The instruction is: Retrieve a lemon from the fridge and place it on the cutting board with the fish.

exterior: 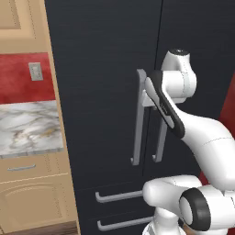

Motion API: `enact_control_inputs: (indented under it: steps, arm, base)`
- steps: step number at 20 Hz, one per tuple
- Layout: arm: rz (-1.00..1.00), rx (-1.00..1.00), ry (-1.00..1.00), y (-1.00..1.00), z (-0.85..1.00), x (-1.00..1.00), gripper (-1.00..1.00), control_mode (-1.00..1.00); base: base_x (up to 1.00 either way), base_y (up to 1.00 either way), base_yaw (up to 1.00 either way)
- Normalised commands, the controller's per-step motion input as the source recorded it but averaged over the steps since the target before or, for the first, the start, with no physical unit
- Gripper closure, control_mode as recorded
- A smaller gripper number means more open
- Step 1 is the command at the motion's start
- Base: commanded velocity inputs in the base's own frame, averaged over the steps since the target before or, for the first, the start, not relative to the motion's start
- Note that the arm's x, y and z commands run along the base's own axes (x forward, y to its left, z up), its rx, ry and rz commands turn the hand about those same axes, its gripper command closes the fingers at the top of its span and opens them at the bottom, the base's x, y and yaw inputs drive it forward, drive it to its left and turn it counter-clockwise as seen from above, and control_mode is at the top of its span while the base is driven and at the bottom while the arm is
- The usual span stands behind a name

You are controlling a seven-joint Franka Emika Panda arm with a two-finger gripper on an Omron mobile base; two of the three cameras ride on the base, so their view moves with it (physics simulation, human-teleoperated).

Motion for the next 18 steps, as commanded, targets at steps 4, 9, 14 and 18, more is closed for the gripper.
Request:
enact_control_inputs:
  steps: [4,9,14,18]
  arm:
    - [0.0,0.0,0.0,0.0,0.0,0.0,-1.0,1.0]
    - [0.0,0.0,0.0,0.0,0.0,0.0,-1.0,1.0]
    - [0.0,0.0,0.0,0.0,0.0,0.0,-1.0,1.0]
    - [0.0,0.0,0.0,0.0,0.0,0.0,-1.0,1.0]
  base:
    - [-0.07,0.0,0.0]
    - [-0.3,0.05,-0.02]
    - [-0.41,0.17,-0.06]
    - [-0.38,0.21,-0.06]
